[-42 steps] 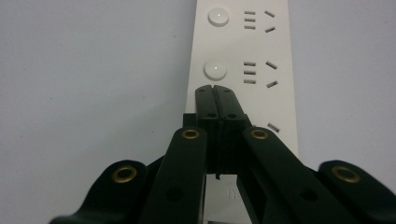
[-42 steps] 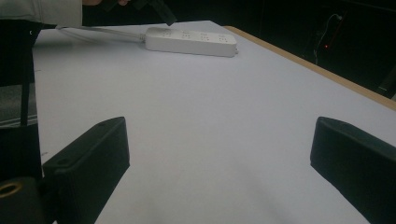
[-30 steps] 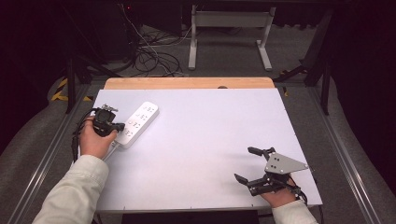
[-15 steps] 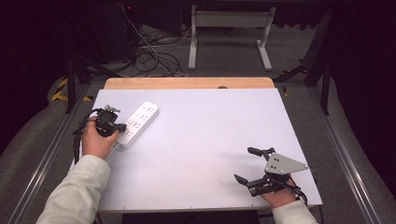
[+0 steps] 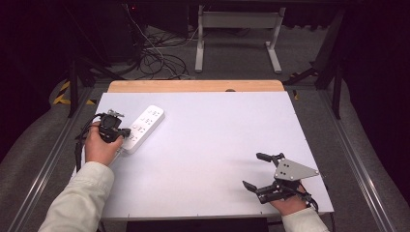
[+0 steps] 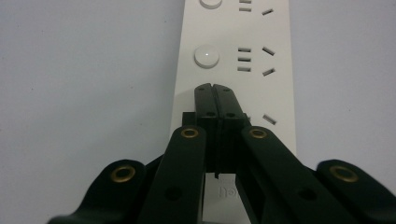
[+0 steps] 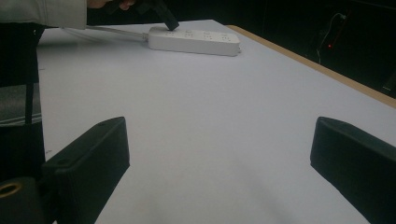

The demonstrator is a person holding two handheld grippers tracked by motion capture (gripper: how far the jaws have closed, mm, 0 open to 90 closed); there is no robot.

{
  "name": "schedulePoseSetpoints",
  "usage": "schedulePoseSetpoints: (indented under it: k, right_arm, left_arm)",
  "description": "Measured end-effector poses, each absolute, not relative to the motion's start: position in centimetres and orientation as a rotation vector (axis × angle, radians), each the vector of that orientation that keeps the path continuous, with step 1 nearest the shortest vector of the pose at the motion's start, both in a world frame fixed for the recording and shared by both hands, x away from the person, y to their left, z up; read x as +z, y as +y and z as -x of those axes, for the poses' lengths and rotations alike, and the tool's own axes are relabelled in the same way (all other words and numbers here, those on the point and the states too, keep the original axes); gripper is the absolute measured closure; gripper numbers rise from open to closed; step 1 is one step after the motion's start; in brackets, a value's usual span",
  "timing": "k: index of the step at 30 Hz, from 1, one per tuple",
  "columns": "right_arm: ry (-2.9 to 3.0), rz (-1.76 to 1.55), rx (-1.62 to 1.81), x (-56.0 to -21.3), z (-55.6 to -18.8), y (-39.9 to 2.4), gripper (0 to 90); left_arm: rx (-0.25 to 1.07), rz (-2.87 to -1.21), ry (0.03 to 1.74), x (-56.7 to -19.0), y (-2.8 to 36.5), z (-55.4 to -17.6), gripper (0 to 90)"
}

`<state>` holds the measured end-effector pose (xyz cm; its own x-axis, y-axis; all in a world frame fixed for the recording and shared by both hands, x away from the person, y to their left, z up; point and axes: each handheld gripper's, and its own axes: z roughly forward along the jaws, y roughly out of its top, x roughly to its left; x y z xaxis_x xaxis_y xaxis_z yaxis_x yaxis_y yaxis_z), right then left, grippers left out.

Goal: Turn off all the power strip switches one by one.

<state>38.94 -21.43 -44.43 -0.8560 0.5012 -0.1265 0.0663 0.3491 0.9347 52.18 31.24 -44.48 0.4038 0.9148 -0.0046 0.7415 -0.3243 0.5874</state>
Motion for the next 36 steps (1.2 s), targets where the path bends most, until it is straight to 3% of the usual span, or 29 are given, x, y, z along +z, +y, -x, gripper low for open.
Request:
schedulePoseSetpoints:
  k: [17,22,24,36]
  right_arm:
    - [2.235,-0.482,1.512,-44.5,-38.8,-21.4,5.4]
    - [2.228,-0.491,1.52,-44.4,-38.8,-21.4,5.4]
    - [2.23,-0.49,1.511,-44.4,-38.8,-21.4,5.4]
    - [2.24,-0.49,1.511,-44.6,-38.9,-21.3,5.4]
  left_arm:
    - [0.477,-2.162,1.438,-44.6,30.9,-52.2,90.0]
    - [0.526,-2.162,1.413,-44.0,30.6,-52.1,90.0]
    - [0.49,-2.066,1.371,-43.0,31.0,-51.8,90.0]
    - [0.494,-2.086,1.314,-43.2,29.8,-53.1,90.0]
